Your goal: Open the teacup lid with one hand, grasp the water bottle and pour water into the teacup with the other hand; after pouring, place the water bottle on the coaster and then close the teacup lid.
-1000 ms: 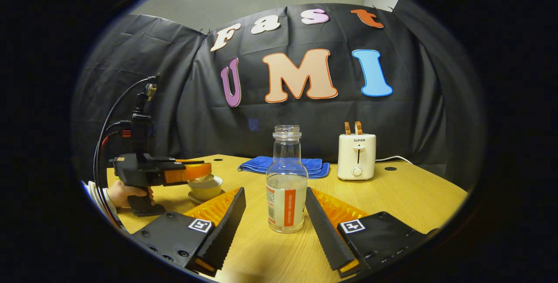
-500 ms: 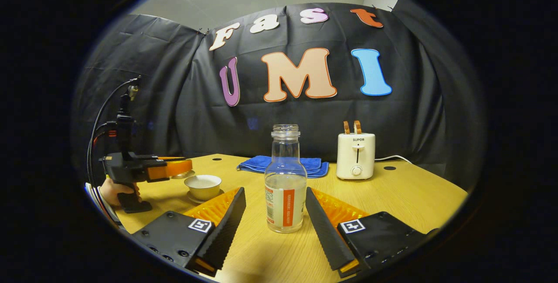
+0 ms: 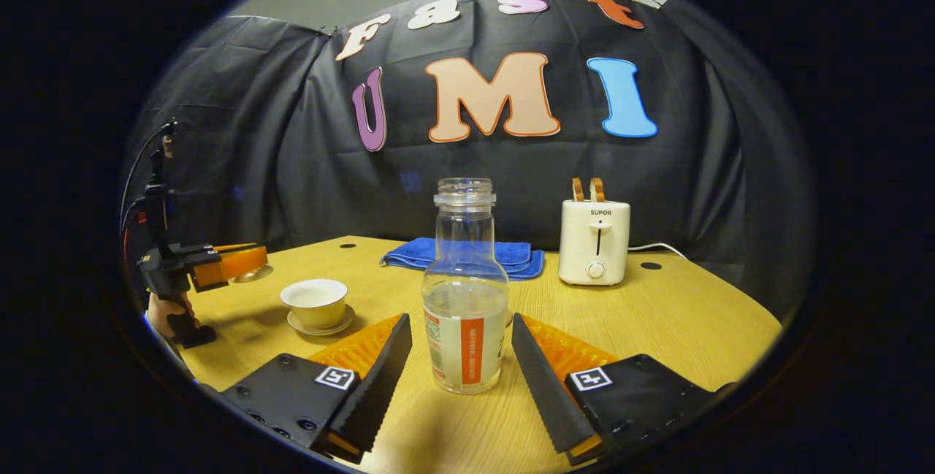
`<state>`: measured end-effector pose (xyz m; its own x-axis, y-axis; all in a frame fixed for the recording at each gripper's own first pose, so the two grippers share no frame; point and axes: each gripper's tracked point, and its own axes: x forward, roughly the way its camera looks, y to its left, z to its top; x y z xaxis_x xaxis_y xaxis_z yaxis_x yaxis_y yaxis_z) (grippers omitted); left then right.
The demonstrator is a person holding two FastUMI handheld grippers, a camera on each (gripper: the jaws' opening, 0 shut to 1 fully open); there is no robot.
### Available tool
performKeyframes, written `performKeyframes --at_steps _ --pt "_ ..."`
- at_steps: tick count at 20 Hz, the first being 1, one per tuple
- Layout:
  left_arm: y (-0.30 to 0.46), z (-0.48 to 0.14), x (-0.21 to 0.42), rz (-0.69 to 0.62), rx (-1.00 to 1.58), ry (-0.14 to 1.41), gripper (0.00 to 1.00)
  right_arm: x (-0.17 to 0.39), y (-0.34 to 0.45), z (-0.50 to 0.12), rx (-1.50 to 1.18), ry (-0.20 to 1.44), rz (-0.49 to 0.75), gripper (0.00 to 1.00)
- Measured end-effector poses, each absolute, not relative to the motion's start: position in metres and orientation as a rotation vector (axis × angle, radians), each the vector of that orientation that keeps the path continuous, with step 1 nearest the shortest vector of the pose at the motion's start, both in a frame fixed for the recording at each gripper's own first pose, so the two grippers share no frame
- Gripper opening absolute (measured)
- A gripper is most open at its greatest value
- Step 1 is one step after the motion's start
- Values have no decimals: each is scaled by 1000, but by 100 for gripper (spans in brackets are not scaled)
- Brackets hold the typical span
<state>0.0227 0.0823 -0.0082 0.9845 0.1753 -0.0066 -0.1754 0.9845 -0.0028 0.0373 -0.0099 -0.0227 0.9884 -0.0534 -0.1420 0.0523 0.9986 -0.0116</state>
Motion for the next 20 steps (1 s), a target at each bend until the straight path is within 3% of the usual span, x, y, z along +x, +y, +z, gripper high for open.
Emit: performKeyframes --at_steps 4,5,20 --pt "84 -9 21 183 -2 5 28 48 -12 -30 -27 184 -70 90" --pt "84 -8 21 181 -2 5 28 50 -11 -32 -37 194 -69 94" --pt "124 -8 6 232 -2 7 28 65 -5 -37 -155 225 -116 80"
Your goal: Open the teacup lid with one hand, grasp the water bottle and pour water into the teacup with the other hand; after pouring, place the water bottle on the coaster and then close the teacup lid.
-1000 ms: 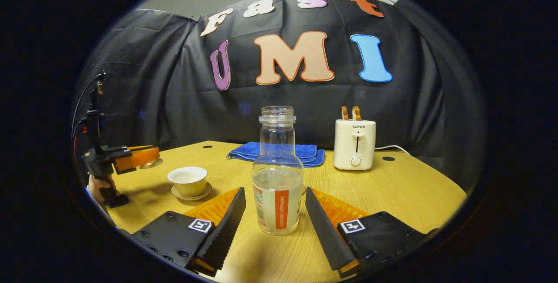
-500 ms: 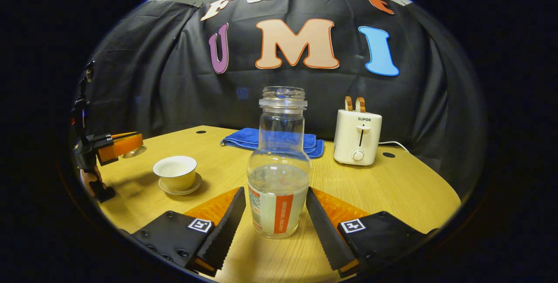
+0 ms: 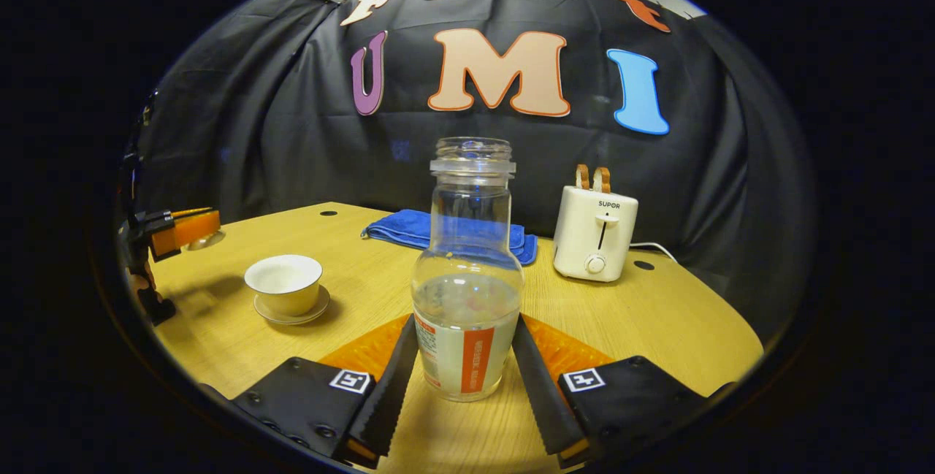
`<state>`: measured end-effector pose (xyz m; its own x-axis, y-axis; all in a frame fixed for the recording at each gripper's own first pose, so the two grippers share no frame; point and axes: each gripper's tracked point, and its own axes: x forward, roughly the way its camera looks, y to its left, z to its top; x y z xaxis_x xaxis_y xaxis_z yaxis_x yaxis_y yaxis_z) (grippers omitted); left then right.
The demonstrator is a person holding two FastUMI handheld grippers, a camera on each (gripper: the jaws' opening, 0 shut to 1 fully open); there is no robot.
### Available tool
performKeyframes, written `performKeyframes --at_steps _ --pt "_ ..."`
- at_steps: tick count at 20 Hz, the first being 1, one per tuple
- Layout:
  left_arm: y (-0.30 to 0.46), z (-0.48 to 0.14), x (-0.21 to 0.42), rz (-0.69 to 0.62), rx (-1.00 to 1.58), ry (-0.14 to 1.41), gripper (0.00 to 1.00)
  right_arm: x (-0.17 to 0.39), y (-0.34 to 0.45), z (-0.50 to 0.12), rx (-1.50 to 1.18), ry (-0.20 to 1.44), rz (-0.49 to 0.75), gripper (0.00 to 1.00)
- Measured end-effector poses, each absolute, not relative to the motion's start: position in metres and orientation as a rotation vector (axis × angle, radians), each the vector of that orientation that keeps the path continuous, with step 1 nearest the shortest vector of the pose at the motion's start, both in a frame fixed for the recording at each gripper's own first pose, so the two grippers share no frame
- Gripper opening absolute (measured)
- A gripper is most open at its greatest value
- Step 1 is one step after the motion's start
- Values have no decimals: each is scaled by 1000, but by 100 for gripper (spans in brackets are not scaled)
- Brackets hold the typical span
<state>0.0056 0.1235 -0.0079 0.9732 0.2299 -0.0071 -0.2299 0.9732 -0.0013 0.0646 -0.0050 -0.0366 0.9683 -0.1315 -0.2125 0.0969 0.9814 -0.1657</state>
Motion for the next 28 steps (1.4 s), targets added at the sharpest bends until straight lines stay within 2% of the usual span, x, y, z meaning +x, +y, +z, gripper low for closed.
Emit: performKeyframes --at_steps 8,20,28 --pt "127 -7 4 229 -2 5 28 72 19 -30 -578 188 -169 80" --pt "139 -8 1 244 -2 8 28 92 28 -36 -916 253 -174 80" --pt "141 -7 1 249 -3 9 28 96 34 -40 -1223 223 -185 80"
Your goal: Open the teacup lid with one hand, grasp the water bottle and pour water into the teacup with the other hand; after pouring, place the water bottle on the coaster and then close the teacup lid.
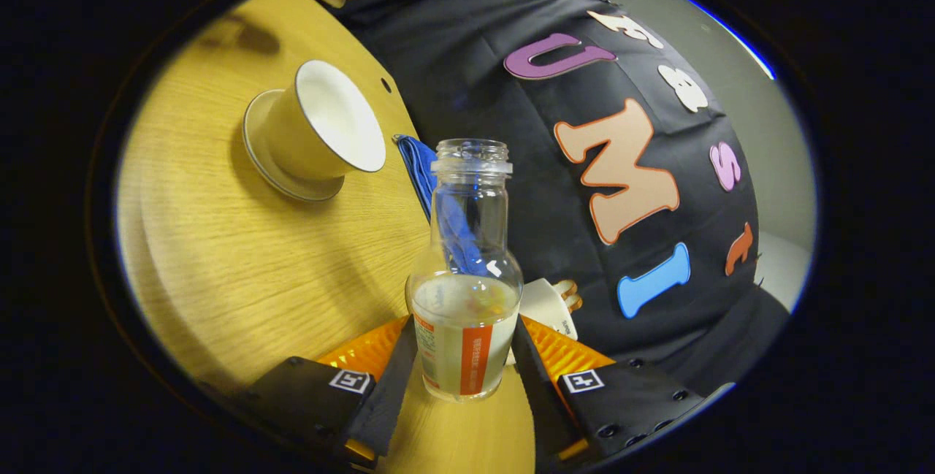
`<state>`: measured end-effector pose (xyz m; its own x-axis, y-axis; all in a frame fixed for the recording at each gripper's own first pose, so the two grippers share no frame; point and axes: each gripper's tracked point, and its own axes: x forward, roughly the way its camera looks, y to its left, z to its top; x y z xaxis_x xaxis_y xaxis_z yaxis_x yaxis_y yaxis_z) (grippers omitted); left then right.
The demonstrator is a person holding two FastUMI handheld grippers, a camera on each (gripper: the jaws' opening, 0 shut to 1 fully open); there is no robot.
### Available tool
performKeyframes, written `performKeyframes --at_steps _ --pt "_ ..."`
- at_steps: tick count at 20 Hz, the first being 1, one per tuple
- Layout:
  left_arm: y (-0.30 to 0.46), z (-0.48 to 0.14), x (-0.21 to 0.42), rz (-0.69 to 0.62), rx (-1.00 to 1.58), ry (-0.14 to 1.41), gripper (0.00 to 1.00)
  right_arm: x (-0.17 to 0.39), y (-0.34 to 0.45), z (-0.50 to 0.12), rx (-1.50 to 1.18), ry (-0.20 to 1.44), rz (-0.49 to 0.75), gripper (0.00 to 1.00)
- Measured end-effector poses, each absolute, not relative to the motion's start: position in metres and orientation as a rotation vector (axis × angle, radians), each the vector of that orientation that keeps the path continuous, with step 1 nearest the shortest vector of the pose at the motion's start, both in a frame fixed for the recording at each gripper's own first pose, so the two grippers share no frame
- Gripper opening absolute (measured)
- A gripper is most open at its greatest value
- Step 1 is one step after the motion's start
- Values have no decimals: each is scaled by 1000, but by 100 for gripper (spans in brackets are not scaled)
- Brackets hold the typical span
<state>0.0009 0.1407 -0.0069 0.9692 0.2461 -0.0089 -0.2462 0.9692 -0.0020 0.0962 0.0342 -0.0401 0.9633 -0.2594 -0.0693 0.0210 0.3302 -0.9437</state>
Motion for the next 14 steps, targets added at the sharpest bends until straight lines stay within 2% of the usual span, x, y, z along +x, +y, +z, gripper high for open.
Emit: performKeyframes --at_steps 14 --pt "142 -6 3 246 -3 11 28 102 44 -11 -1585 135 -191 80"
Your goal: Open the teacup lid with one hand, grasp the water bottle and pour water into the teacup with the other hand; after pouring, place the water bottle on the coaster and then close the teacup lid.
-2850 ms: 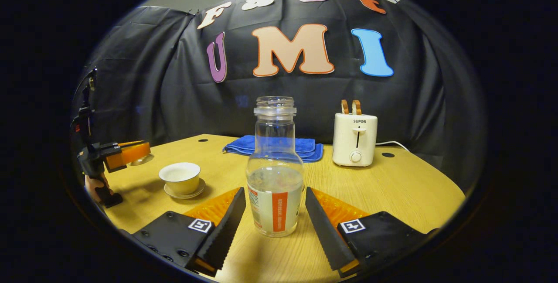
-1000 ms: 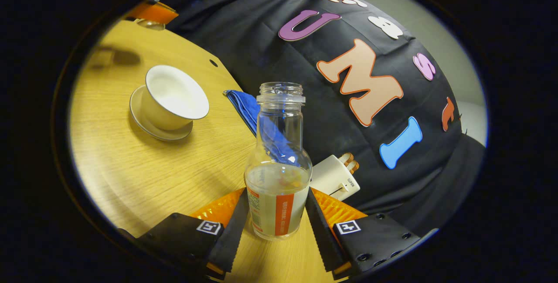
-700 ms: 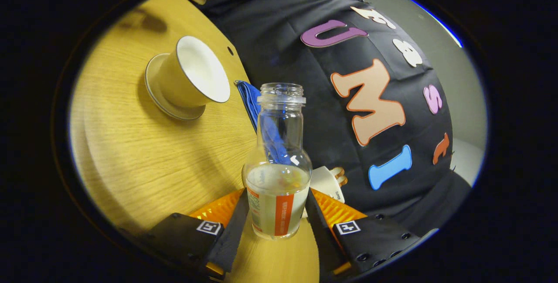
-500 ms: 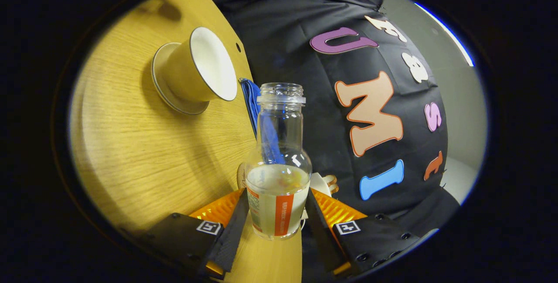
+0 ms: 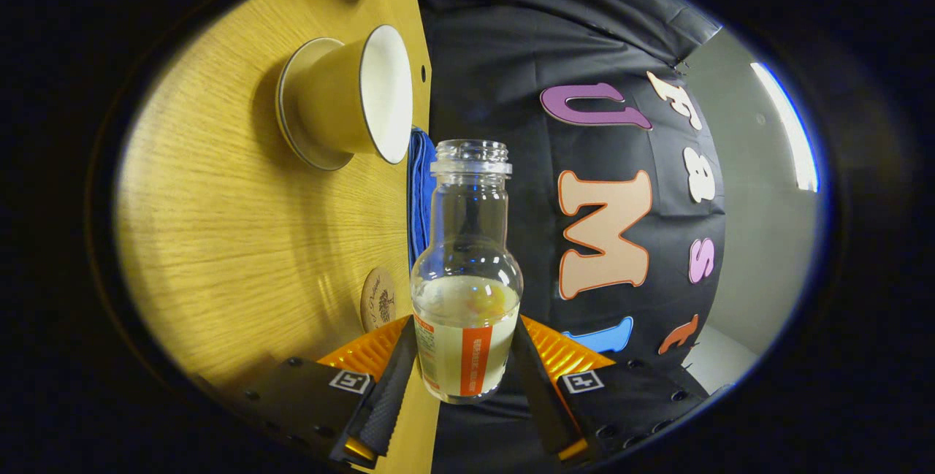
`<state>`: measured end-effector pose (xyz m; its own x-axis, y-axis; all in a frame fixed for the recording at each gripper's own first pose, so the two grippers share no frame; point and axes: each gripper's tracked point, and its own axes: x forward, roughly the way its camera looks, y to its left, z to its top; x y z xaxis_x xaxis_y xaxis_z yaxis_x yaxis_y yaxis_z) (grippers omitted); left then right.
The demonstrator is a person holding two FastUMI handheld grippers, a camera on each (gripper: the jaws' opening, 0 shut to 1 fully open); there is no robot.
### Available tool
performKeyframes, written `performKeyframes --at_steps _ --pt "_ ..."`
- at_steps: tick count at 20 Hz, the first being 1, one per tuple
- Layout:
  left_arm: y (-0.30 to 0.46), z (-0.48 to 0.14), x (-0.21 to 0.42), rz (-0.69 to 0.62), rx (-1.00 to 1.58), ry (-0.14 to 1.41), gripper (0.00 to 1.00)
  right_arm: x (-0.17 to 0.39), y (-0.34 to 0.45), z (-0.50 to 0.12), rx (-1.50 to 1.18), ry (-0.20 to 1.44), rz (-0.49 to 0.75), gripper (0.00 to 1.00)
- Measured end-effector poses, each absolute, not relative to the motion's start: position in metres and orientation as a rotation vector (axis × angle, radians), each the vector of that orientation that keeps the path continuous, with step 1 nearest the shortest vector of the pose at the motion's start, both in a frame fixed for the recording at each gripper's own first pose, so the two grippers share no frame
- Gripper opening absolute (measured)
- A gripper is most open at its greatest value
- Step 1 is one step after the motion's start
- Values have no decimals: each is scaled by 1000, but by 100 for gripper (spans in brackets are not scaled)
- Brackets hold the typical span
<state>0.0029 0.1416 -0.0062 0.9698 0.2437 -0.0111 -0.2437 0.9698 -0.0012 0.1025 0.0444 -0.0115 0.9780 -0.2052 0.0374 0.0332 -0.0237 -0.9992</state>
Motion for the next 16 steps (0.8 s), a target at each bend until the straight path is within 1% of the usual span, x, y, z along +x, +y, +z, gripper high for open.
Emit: performKeyframes --at_steps 2,5,11,14,16 --pt "142 -6 2 246 -2 11 28 102 47 -10 -1620 123 -189 78" --pt "141 -7 3 246 -3 11 28 101 53 -6 -1682 98 -183 80" --pt "141 -7 2 245 -3 10 28 104 62 2 -1781 72 -151 79" --pt "139 -7 1 245 -3 9 28 103 64 5 -1808 53 -151 78" --pt "139 -6 0 245 -3 9 28 101 67 8 -1829 36 -159 80"
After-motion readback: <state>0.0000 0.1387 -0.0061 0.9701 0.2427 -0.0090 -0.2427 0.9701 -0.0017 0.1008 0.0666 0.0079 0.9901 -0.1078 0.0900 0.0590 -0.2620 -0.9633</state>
